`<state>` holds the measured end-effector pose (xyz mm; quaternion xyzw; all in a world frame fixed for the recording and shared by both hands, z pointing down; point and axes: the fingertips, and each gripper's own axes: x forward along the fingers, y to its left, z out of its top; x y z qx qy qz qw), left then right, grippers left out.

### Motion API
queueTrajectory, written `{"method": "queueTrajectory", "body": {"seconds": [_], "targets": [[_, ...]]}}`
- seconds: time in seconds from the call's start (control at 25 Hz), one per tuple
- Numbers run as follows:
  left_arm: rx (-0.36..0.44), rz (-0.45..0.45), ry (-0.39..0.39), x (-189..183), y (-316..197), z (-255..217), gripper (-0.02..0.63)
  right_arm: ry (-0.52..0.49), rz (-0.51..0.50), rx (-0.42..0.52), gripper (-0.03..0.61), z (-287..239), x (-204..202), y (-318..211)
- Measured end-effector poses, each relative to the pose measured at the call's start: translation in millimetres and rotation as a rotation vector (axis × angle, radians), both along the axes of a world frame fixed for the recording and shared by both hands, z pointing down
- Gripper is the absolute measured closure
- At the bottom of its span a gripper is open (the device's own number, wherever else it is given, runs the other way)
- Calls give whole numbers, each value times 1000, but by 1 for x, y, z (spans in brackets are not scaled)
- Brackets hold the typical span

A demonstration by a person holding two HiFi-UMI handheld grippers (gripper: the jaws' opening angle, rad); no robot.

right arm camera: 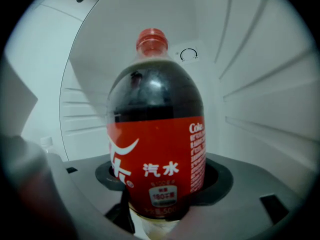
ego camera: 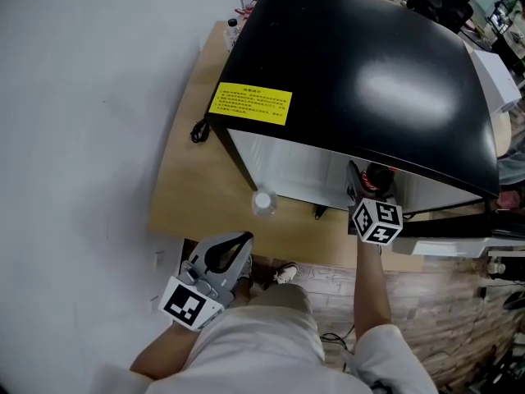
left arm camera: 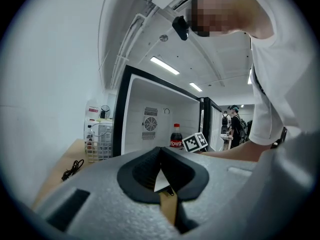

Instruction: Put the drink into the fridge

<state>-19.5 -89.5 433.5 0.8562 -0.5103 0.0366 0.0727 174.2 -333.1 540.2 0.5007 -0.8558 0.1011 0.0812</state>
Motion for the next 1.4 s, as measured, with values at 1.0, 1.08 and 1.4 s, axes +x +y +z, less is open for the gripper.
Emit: {"method": "queueTrajectory", "body": {"seconds": [1.0, 1.08, 1.4], "targets": [[-90, -77, -31, -4, 14, 10, 598, 46, 93, 32, 267, 19, 10, -51], [-96, -76, -29, -4, 14, 12, 598, 41, 101, 36, 268, 19, 11, -52], [-116, -58, -14, 4, 11, 19, 598, 15, 121, 42, 270, 19, 11, -51]]}}
